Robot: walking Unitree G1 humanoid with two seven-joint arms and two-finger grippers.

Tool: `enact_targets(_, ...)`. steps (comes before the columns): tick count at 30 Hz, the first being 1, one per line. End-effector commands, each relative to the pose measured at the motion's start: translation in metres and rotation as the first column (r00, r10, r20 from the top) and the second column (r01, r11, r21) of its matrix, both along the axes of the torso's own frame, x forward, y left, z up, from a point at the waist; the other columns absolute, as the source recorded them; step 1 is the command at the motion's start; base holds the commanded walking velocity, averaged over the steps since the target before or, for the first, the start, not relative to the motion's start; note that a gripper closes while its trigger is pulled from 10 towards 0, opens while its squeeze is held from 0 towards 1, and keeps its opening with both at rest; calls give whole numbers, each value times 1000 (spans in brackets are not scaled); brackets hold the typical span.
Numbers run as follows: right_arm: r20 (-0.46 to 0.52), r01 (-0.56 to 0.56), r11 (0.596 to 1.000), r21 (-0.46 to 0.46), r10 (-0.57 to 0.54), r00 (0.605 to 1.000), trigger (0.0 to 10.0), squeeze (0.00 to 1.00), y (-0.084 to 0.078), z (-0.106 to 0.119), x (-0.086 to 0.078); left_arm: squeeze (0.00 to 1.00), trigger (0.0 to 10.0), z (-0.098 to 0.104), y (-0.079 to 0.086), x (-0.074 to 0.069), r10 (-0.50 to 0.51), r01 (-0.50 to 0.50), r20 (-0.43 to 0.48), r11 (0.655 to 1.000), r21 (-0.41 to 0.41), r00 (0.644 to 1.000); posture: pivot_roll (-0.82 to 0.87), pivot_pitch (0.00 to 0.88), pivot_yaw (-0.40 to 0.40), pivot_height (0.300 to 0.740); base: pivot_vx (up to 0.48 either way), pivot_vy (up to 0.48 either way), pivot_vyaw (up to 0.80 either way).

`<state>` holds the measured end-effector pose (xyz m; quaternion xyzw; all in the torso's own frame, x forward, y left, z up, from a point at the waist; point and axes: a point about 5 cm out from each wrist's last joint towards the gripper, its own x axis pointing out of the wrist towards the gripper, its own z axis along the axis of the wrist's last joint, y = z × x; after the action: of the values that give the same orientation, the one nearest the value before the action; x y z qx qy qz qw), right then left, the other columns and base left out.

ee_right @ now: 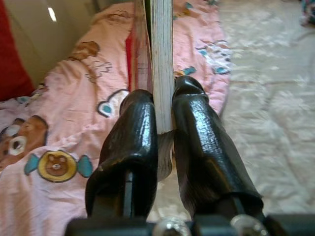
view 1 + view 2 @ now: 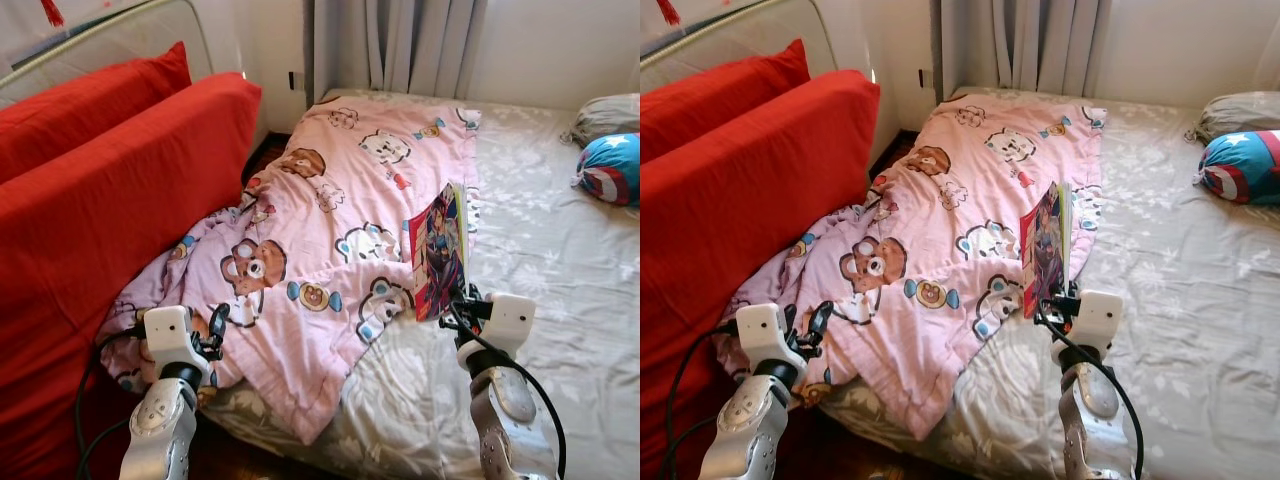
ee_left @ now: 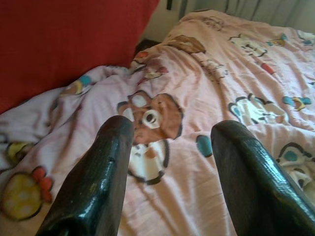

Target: Clean up the room

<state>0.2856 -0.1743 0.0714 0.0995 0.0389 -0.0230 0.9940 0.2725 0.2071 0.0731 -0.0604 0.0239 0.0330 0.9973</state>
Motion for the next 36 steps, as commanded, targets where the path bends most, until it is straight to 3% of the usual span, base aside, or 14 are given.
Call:
enact_targets(1, 26, 5, 1000, 9, -6, 1000, 10000, 0, 0, 6, 2, 0, 10000, 4, 3, 0, 12, -12, 22, 1000, 0, 1000, 8, 87, -3, 712, 0, 0, -738)
enact_targets(10, 10, 15, 1000, 18, -15, 1000, 10000, 0, 1, 4, 2, 0, 10000, 7, 5, 2, 12, -12, 33, 1000, 16, 999, 9, 114, -1, 712, 0, 0, -735)
enact_targets(22, 13, 20, 1000, 23, -20, 1000, 10000, 0, 3, 5, 2, 0, 10000, 7, 4, 1, 13, -14, 38, 1000, 17, 999, 16, 125, 0, 712, 0, -298, -735)
enact_targets(36, 22, 21, 999, 24, -21, 1000, 10000, 0, 6, 6, 2, 0, 10000, 8, 4, 1, 15, -16, 47, 1000, 10, 999, 16, 128, -4, 712, 0, -318, 0)
